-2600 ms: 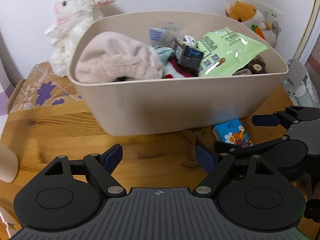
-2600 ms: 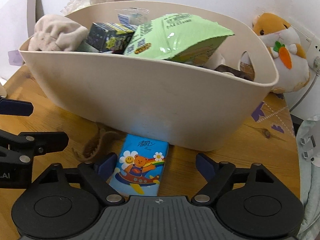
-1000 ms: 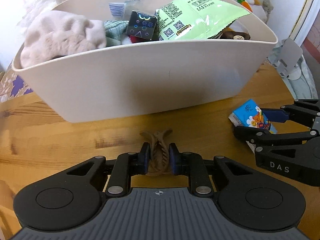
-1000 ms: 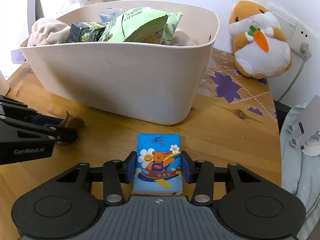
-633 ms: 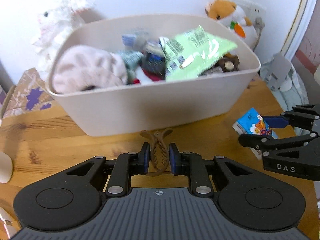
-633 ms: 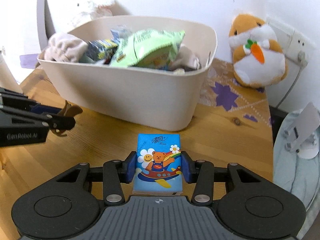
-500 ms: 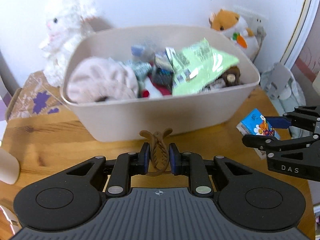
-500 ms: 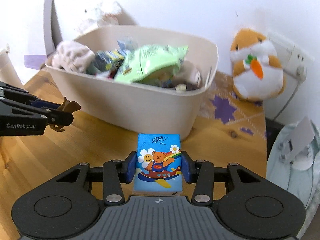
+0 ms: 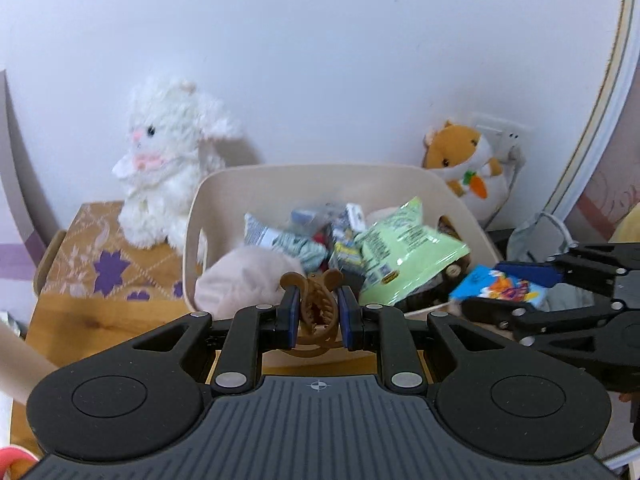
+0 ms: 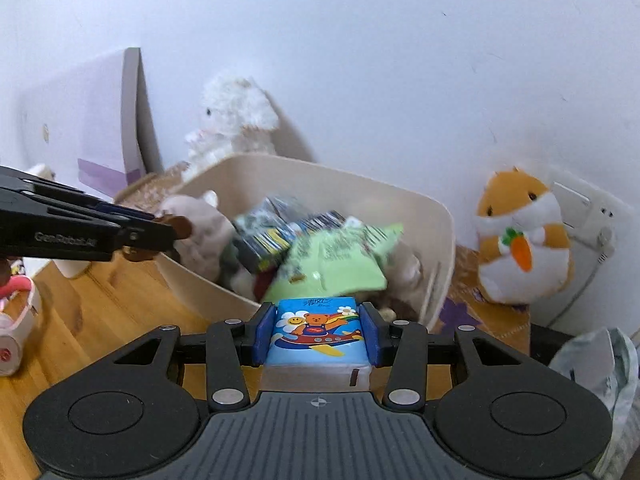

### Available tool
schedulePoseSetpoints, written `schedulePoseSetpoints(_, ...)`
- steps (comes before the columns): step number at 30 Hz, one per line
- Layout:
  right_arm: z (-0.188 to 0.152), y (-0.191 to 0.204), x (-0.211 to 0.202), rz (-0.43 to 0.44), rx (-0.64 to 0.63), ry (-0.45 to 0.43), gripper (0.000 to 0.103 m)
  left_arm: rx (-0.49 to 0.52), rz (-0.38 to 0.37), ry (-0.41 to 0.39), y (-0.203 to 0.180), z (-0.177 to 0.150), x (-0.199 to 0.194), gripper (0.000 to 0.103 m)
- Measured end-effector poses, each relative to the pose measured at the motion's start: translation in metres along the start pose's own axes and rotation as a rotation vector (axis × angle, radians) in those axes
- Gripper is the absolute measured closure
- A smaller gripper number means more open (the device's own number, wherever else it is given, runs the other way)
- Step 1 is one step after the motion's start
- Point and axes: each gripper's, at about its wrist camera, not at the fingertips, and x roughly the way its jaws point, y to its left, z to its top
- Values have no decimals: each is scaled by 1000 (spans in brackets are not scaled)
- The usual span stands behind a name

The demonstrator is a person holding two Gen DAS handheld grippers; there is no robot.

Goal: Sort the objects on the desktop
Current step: 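Carry the hair clip and cartoon tissue pack over the basket and open both tools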

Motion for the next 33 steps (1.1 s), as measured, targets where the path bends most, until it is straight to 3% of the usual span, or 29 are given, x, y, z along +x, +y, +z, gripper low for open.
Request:
schedulePoseSetpoints(8, 36, 2, -5, -3, 5, -85, 60, 22, -1, -44, 0, 22, 3, 83)
schedulePoseSetpoints(15, 71, 4, 25, -34, -28, -130, 60, 57, 37, -72, 5, 49, 26, 83)
schedulePoseSetpoints(25, 74, -10, 84, -64, 39, -53, 60, 50, 99, -13, 15, 60, 75, 83)
schedulePoseSetpoints(28, 71, -20, 95, -28, 131, -18, 60, 50, 98, 4, 16, 57, 83, 83)
schedulePoseSetpoints(31, 66, -25, 99, -19, 197, -1, 49, 73, 112, 17, 13, 53, 88, 82)
schedulePoseSetpoints(33, 63, -26, 95, -32, 199, -5, 44, 86, 103, 37, 11, 50, 89, 70)
